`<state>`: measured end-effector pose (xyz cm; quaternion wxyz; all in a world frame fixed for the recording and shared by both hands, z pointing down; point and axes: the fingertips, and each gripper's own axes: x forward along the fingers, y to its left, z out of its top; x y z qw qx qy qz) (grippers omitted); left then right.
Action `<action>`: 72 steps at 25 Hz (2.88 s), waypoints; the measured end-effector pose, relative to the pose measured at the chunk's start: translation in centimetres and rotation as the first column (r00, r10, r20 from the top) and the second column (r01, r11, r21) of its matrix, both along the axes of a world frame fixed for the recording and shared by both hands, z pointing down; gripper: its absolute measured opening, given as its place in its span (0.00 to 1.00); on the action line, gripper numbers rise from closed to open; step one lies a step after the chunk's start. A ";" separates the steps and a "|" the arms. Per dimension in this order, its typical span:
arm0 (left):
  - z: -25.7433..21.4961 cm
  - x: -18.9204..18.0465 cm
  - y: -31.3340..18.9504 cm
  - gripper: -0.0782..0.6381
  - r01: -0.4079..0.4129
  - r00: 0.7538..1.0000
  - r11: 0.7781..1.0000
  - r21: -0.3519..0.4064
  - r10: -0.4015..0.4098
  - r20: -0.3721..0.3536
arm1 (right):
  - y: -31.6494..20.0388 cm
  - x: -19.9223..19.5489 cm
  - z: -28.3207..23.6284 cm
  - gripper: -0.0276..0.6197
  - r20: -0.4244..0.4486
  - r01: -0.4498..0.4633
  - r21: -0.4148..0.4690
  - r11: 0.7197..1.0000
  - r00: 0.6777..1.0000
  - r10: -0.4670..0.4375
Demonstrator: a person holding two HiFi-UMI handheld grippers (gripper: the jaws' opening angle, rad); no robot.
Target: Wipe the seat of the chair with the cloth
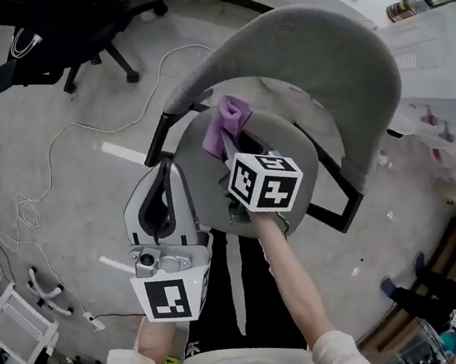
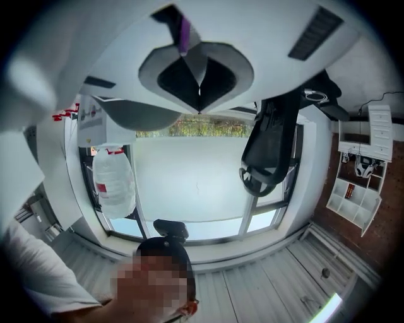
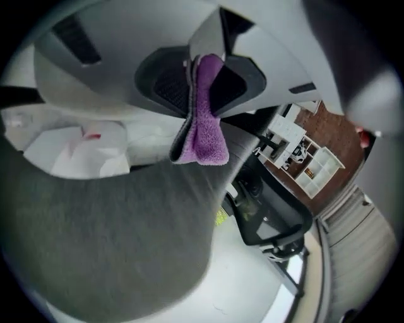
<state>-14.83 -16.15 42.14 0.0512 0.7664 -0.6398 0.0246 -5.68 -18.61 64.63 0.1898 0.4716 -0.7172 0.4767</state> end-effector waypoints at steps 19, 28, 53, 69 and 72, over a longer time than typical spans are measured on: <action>11.4 -2.8 0.4 0.13 -0.011 1.000 0.989 -0.145 0.012 0.012 | -2.3 -4.6 14.8 0.18 0.012 -0.015 -0.308 0.951 1.000 0.020; 12.0 -2.0 0.4 0.13 -0.048 0.998 0.985 -0.166 0.053 0.026 | -1.6 -0.5 14.7 0.18 -0.021 -0.061 -0.303 0.951 0.998 0.058; 11.7 3.7 1.8 0.13 -0.192 0.978 0.962 -0.193 0.203 0.043 | 7.3 25.2 14.3 0.18 -0.345 -0.354 -0.290 0.889 0.905 0.248; 11.8 3.3 3.0 0.13 -0.165 0.982 0.967 -0.196 0.179 0.056 | 8.0 26.8 12.4 0.18 -0.538 -0.371 -0.222 0.902 0.818 0.204; 11.8 2.5 3.2 0.13 -0.136 0.987 0.970 -0.199 0.150 0.055 | 7.1 23.5 10.5 0.18 -0.458 -0.337 -0.180 0.924 0.860 0.224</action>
